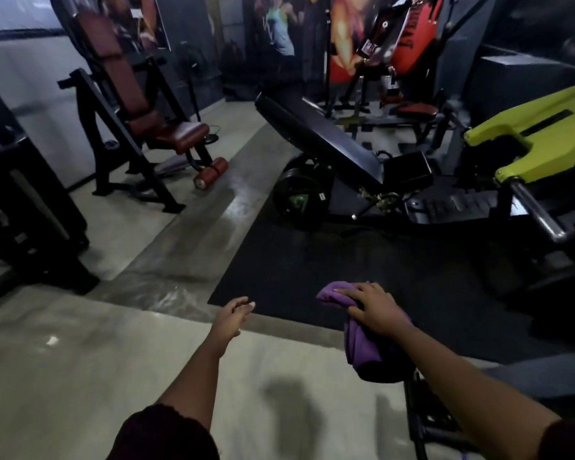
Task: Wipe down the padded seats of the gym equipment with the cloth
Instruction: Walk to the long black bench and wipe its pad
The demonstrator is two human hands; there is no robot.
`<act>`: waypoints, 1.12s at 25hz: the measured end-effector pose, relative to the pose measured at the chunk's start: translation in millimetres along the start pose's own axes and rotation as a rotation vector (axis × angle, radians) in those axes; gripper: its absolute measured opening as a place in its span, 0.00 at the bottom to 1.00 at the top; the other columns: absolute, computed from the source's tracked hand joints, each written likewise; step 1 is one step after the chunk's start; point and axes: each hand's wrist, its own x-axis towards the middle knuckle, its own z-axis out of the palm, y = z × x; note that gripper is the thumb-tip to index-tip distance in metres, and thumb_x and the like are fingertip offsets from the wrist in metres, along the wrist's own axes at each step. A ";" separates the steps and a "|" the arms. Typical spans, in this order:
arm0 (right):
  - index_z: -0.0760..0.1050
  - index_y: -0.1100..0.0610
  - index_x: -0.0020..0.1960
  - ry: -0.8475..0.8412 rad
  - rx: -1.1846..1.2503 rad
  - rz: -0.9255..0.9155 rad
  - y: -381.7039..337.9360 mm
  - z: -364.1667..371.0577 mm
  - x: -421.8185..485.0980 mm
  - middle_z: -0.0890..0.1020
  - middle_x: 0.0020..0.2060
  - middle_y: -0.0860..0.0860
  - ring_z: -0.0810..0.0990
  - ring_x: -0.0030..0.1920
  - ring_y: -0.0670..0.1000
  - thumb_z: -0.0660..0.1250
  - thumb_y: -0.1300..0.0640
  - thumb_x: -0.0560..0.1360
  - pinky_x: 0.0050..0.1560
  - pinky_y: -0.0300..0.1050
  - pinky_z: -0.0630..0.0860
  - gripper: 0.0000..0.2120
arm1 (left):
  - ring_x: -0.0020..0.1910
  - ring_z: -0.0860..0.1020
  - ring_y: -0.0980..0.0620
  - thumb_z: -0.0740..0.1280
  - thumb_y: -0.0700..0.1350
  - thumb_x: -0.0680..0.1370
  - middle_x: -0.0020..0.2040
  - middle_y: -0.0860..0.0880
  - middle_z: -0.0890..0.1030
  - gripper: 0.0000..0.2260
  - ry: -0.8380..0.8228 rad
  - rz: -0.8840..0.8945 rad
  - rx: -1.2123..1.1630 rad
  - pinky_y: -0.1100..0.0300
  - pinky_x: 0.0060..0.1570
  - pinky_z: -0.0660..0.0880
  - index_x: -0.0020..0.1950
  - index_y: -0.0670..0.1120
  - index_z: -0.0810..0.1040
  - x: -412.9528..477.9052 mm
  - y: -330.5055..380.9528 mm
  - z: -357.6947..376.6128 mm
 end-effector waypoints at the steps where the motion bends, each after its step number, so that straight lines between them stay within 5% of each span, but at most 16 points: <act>1: 0.62 0.39 0.70 0.004 -0.006 -0.003 5.3 -6.4 32.1 0.69 0.68 0.48 0.65 0.66 0.54 0.60 0.50 0.76 0.63 0.54 0.67 0.23 | 0.53 0.75 0.50 0.64 0.47 0.78 0.55 0.48 0.77 0.14 0.002 0.016 0.004 0.58 0.43 0.70 0.64 0.46 0.73 33.5 14.9 1.7; 18: 0.64 0.39 0.69 0.155 -0.004 0.151 145.4 -95.1 540.4 0.70 0.67 0.48 0.66 0.65 0.54 0.60 0.50 0.75 0.63 0.53 0.67 0.23 | 0.62 0.74 0.49 0.63 0.49 0.79 0.62 0.49 0.76 0.17 -0.241 0.132 0.161 0.55 0.52 0.70 0.68 0.50 0.70 556.7 293.6 71.2; 28: 0.68 0.42 0.68 0.203 0.017 -0.052 277.5 -166.1 854.4 0.73 0.63 0.50 0.70 0.62 0.56 0.47 0.38 0.65 0.59 0.55 0.71 0.33 | 0.60 0.72 0.49 0.63 0.46 0.79 0.59 0.47 0.73 0.19 -0.006 0.165 -0.238 0.54 0.53 0.69 0.70 0.43 0.67 785.5 412.9 153.8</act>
